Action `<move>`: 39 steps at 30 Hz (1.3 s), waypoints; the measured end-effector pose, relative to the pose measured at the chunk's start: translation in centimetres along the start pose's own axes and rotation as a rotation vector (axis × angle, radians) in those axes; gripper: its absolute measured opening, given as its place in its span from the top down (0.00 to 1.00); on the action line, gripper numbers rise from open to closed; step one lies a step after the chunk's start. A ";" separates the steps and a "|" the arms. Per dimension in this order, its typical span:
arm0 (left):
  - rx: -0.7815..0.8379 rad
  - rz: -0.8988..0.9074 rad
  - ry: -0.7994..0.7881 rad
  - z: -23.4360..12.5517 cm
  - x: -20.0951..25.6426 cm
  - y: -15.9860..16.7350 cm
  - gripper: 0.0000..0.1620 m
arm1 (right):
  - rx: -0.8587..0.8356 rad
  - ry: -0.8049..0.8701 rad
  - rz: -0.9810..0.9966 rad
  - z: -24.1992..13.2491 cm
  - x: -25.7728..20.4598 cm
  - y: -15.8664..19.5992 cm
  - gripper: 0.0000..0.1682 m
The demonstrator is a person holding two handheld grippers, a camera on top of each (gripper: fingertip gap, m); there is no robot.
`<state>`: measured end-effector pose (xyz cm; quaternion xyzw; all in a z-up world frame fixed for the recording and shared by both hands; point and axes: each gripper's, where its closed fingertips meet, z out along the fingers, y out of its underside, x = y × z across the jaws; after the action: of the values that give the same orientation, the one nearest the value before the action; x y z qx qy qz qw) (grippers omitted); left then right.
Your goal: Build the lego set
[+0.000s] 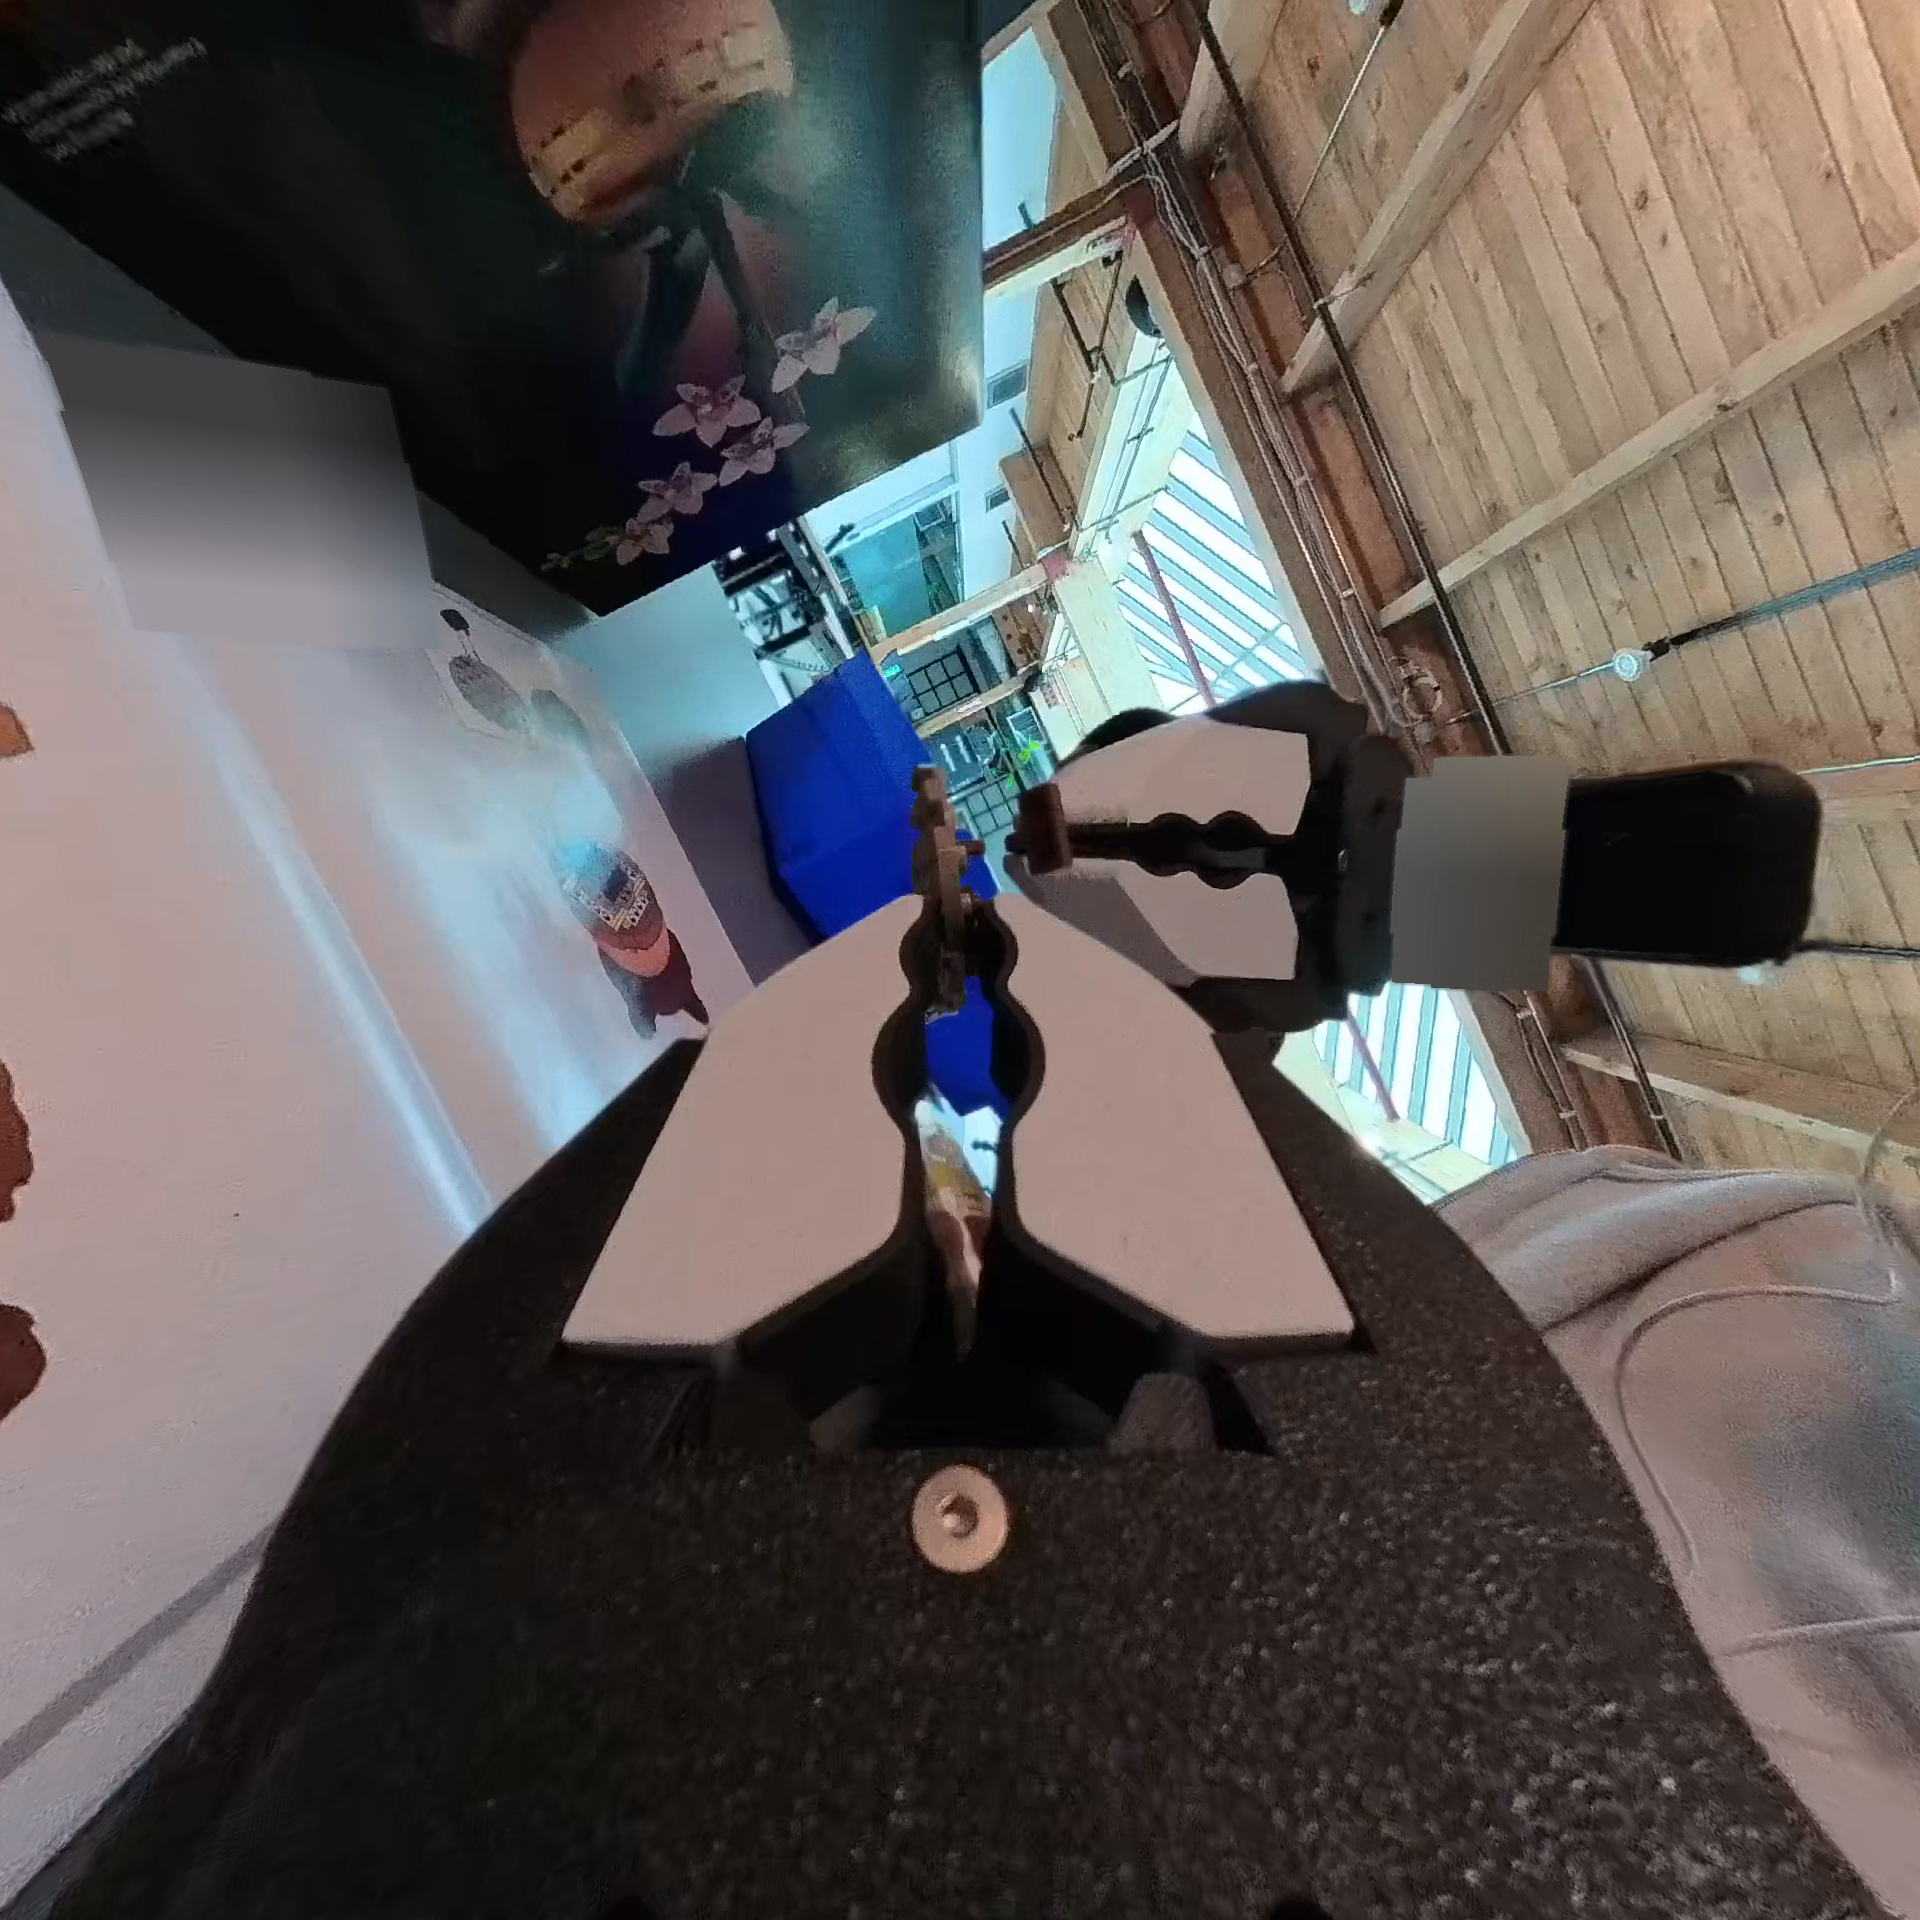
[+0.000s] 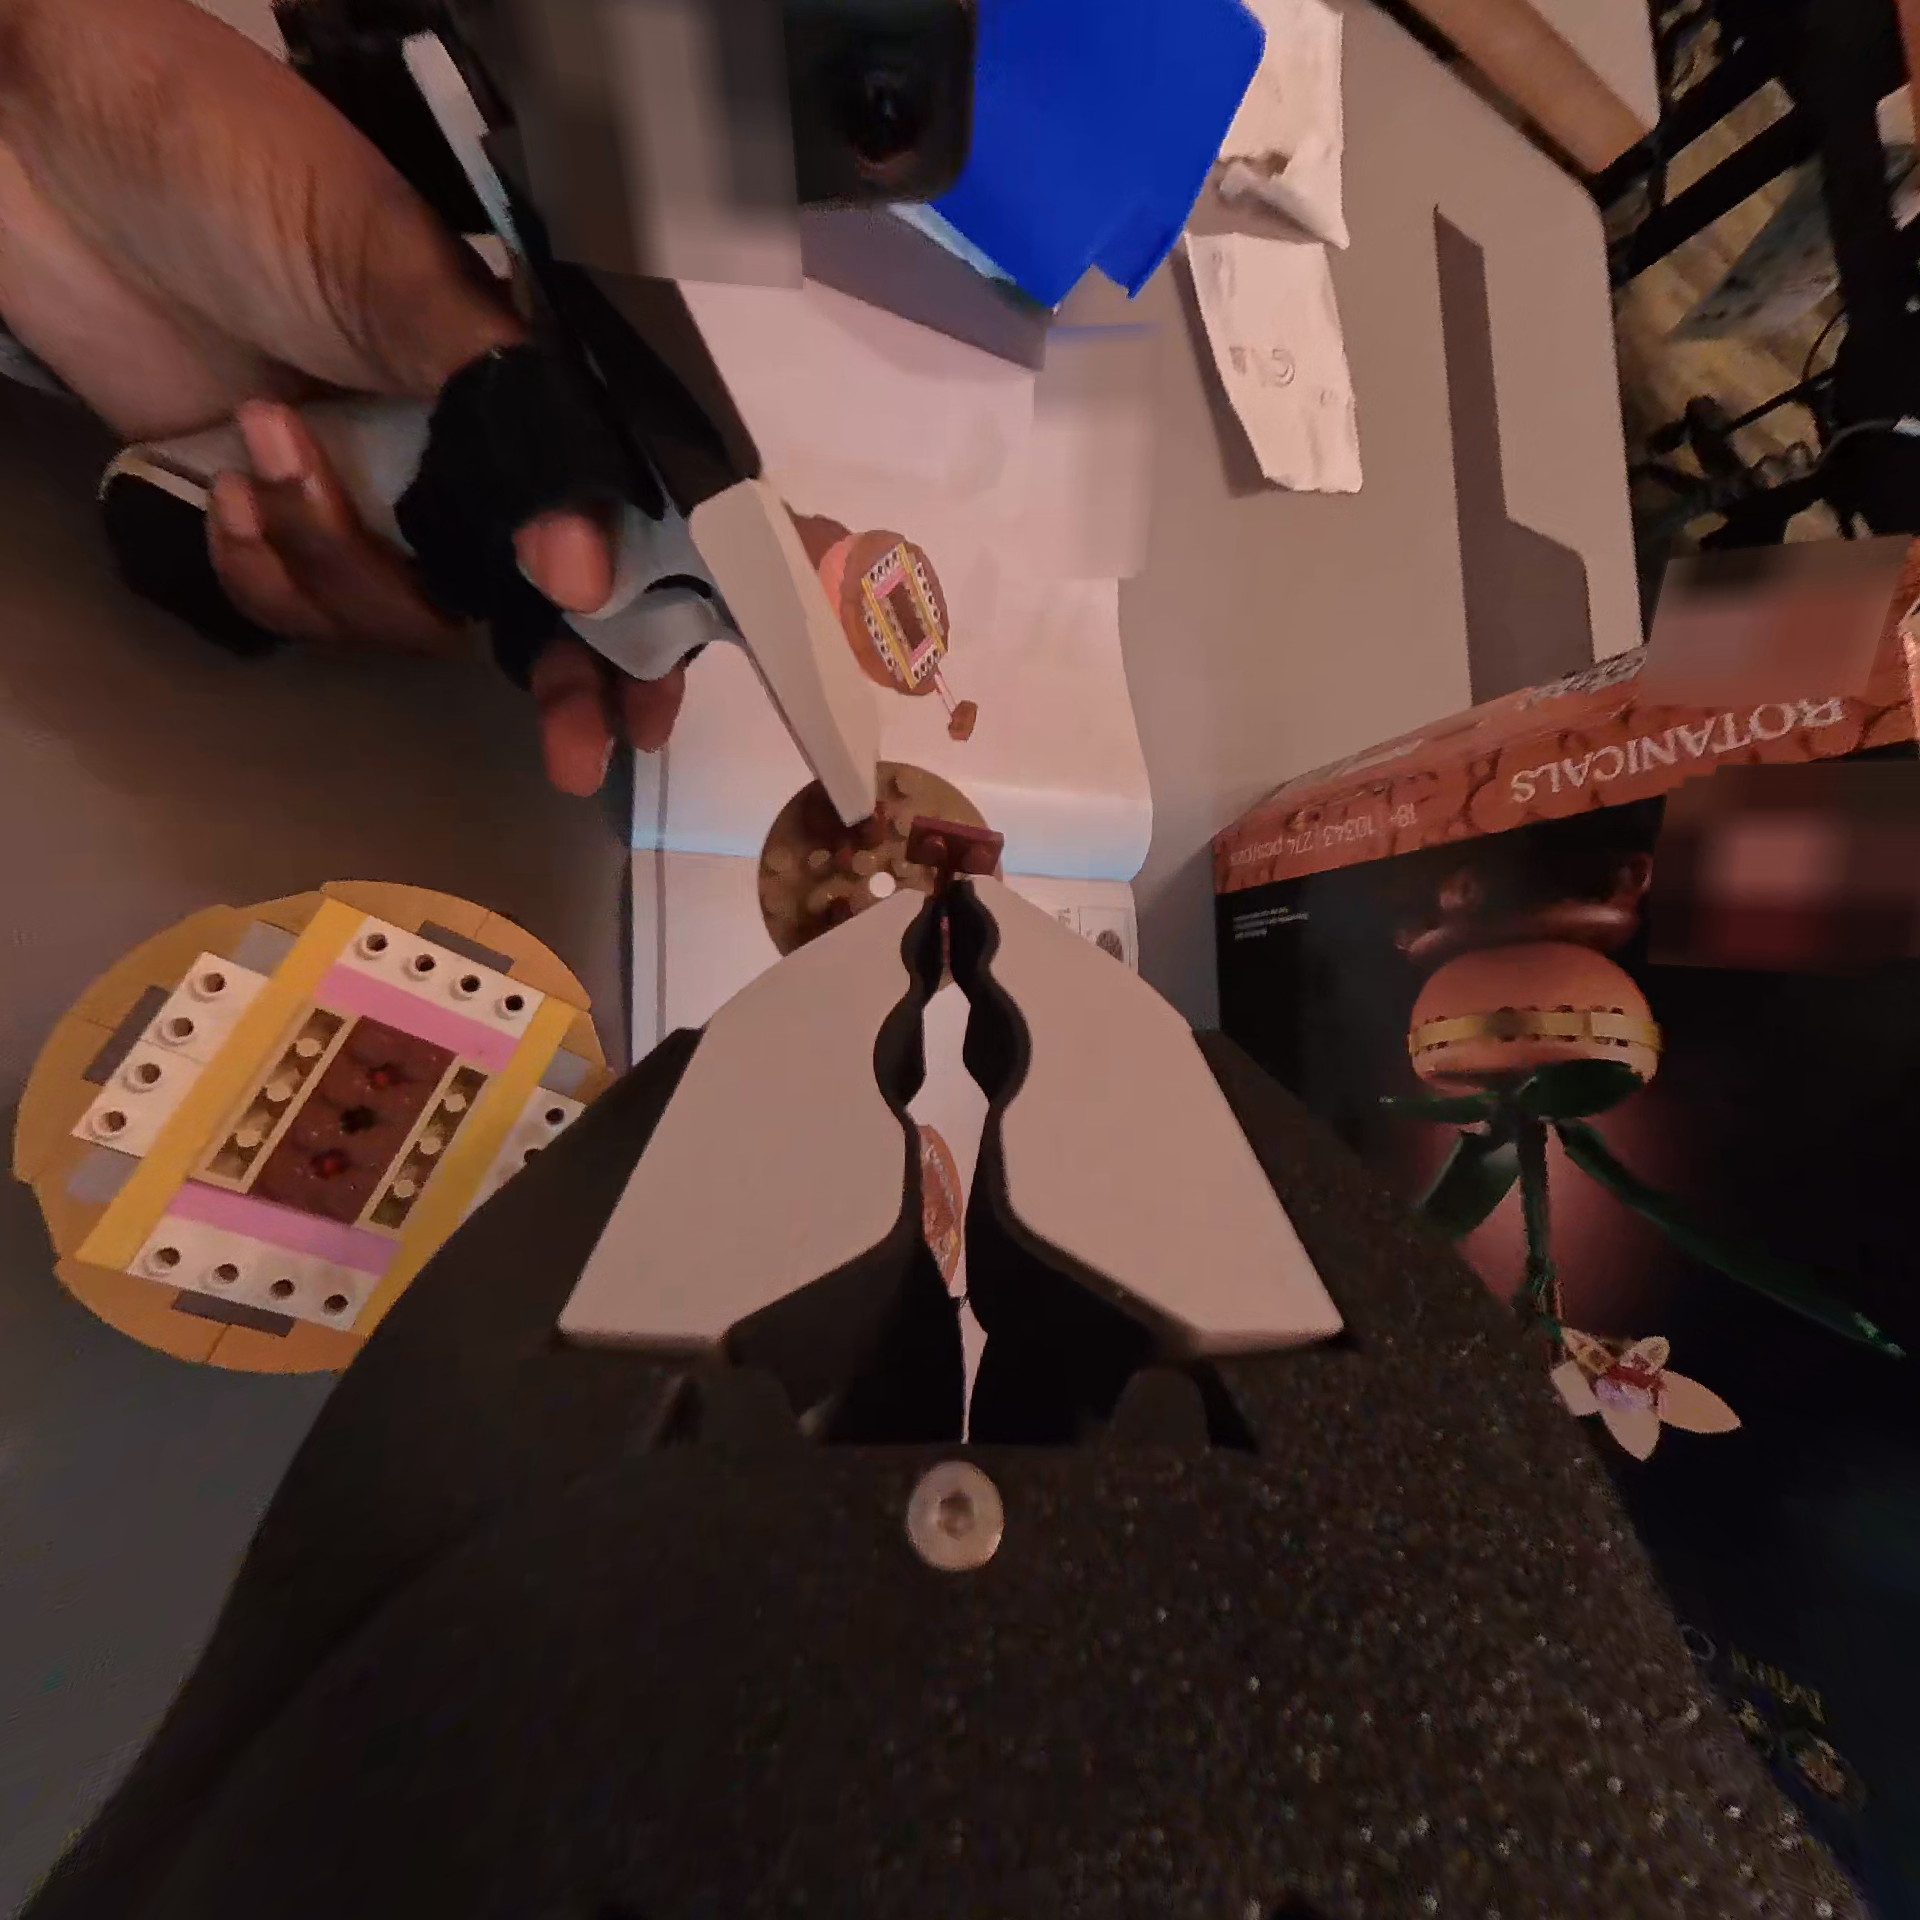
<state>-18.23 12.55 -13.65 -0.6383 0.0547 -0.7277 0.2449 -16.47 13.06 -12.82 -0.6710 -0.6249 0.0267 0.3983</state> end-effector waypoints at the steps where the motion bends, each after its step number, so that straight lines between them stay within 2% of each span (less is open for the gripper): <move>1: -0.008 0.008 -0.007 0.0 -0.1 0.2 0.96 | -0.020 -0.006 0.003 0.1 0.0 0.2 0.99; 13: -0.061 0.187 -0.100 0.5 -0.8 1.3 0.96 | -0.193 0.010 -0.081 0.9 -0.9 1.1 0.99; 27: -0.062 0.072 -0.098 0.9 -1.5 1.9 0.96 | -0.344 -0.024 -0.046 1.3 -1.3 2.1 0.99; 39: -0.063 0.009 -0.076 0.9 -1.7 2.2 0.96 | -0.325 -0.054 0.065 1.4 -1.5 2.3 0.94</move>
<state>-16.60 11.61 -15.91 -0.6728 0.0710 -0.6996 0.2298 -15.69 12.65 -15.74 -0.7455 -0.6093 -0.0441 0.2666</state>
